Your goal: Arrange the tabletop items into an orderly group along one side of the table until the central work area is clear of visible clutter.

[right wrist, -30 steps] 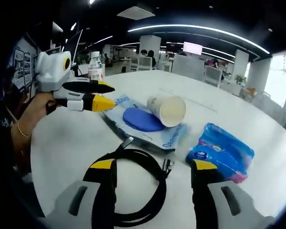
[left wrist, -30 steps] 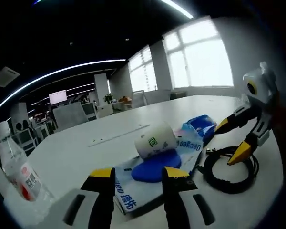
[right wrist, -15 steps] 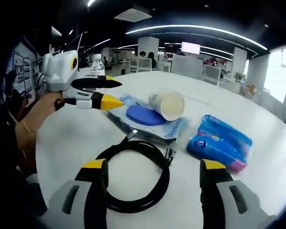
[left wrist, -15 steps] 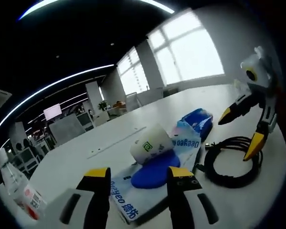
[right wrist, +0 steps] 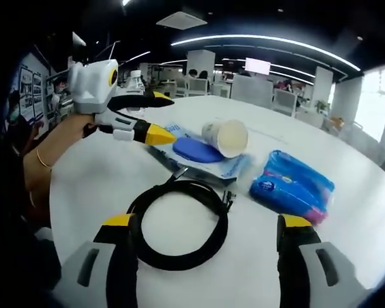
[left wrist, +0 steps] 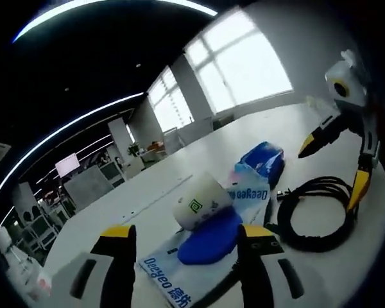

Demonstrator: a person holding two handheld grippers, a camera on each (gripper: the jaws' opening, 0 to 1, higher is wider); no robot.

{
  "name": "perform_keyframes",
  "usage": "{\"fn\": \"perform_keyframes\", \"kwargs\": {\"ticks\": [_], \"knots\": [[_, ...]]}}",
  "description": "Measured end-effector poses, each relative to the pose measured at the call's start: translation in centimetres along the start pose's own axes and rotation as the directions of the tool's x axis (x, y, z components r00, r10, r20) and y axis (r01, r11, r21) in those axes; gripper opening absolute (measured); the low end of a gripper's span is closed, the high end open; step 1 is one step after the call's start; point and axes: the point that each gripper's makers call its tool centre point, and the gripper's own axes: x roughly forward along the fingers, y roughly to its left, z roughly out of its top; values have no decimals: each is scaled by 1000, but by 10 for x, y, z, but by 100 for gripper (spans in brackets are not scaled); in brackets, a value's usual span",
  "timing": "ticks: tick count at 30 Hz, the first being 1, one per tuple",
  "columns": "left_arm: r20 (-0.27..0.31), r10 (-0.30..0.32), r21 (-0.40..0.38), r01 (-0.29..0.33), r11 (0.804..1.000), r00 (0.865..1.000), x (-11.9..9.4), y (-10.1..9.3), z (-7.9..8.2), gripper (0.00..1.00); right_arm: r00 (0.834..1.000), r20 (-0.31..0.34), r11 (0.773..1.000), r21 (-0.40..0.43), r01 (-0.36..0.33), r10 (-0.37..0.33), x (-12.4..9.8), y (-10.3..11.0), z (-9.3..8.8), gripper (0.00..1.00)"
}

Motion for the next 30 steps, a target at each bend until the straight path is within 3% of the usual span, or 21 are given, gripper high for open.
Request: {"fn": "perform_keyframes", "kwargs": {"ticks": [4, 8, 12, 21, 30], "knots": [[-9, 12, 68, -12, 998, 1000, 4, 1, 2, 68, 1000, 1, 1000, 0, 5, -5, -5, 0, -2, 88], [2, 2, 74, -2, 997, 1000, 8, -3, 8, 68, 999, 48, 998, 65, -6, 3, -7, -4, 4, 88], [-14, 18, 164, -16, 986, 1000, 13, -1, 10, 70, 999, 53, 998, 60, 0, -3, -10, -6, 3, 87], [-31, 1, 194, 6, 981, 1000, 20, -5, 12, 70, 997, 82, 997, 74, -5, -1, -19, -5, 1, 88], [-47, -6, 287, 19, 958, 999, 34, -9, 12, 71, 998, 58, 998, 56, -6, 3, -22, 1, -8, 90]]}}
